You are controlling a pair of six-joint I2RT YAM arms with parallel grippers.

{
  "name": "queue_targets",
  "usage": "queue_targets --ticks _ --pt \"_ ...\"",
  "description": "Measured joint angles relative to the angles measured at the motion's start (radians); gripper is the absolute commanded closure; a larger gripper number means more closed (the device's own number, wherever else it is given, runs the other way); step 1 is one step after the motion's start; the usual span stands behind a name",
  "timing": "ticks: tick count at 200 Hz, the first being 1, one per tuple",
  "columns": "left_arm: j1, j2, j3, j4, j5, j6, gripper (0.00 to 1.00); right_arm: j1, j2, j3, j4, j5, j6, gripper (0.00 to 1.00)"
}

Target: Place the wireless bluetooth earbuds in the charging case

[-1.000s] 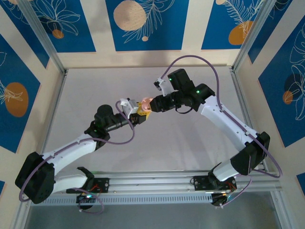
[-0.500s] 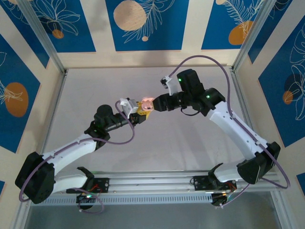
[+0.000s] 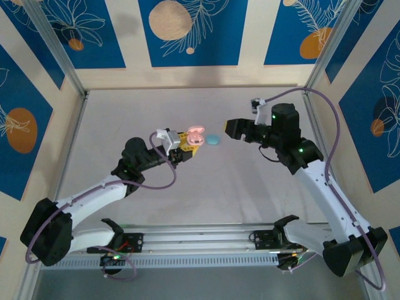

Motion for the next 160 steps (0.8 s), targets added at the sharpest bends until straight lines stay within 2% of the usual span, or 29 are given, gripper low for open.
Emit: queue_targets --ticks 22,71,107,129,160 --pt "-0.013 0.033 0.000 0.037 0.024 -0.007 0.78 -0.057 -0.030 -0.055 0.060 -0.006 0.095 0.20" --pt "-0.099 0.066 0.064 -0.039 0.042 0.060 0.78 -0.157 -0.041 -0.113 0.140 -0.103 0.273 0.26" --pt "-0.142 0.070 0.112 -0.098 0.042 0.121 0.78 -0.160 0.000 -0.079 0.146 -0.204 0.299 0.30" --pt "-0.150 0.082 0.120 -0.098 0.040 0.134 0.78 -0.156 0.031 -0.048 0.140 -0.254 0.305 0.38" --pt "-0.153 0.094 0.120 -0.098 0.033 0.135 0.78 -0.137 0.065 -0.018 0.117 -0.307 0.307 0.40"
